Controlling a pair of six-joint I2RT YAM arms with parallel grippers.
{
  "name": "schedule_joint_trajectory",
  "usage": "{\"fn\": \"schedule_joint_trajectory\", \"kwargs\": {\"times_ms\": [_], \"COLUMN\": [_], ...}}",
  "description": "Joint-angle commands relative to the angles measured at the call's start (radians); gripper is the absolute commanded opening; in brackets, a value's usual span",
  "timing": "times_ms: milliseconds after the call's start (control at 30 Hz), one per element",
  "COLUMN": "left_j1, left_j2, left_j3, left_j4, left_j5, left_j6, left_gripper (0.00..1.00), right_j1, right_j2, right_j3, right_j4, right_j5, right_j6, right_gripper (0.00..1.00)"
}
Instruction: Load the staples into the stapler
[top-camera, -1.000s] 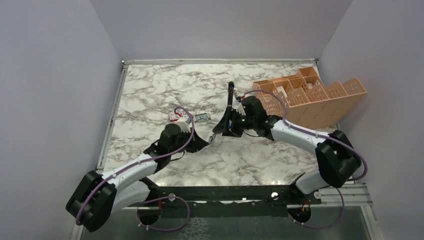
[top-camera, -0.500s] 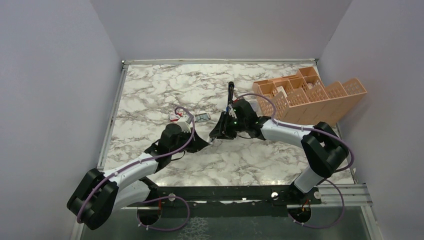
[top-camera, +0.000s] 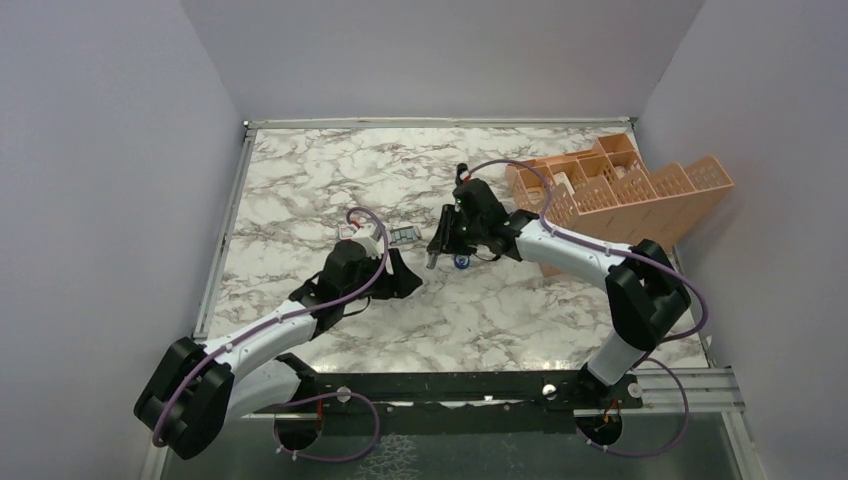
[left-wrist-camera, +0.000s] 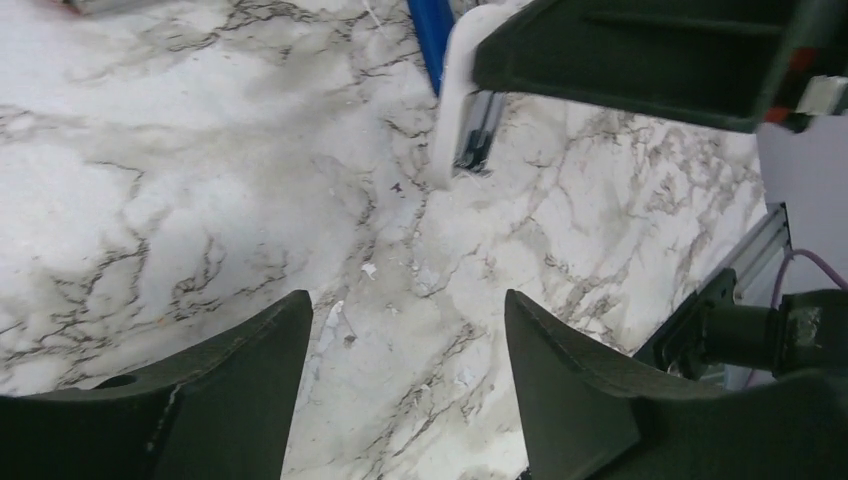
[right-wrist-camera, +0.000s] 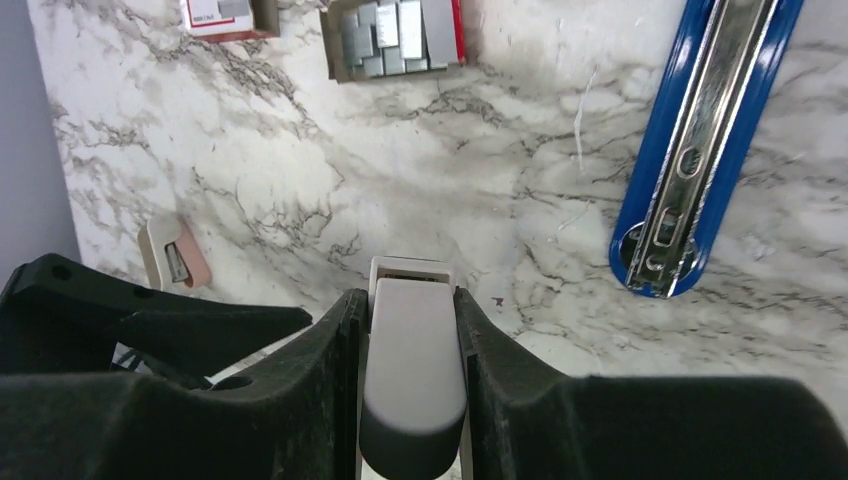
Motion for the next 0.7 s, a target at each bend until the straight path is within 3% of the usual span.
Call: {"fn": "schedule_joint_trajectory", "kwargs": {"times_ms": [0, 300, 667], "left_j1": [0.004, 0.004, 0.004], "left_j2": [-0.04, -0.037, -0.003], "left_j3": [0.03, 0.058, 0.089], "left_j4": [-0.084, -0.131, -0.166], "left_j5": [-0.119, -0.17, -0.201], "left_j6": [0.006, 0.018, 0.021], "left_gripper": [0.74, 0.79, 0.8], "right_j1": [-0.008, -0.089, -0.193], "right_j2": [-0.01, -0.075, 0.017], "right_j3": [0.104, 0.096, 0.09], "right_j4": [-0.214, -0.355, -0.361], "right_j5": [0.106, 0.243, 0.191], "right_j6": [-0.177, -0.284, -0.405], "right_gripper": [0.27, 0.27, 0.28]}}
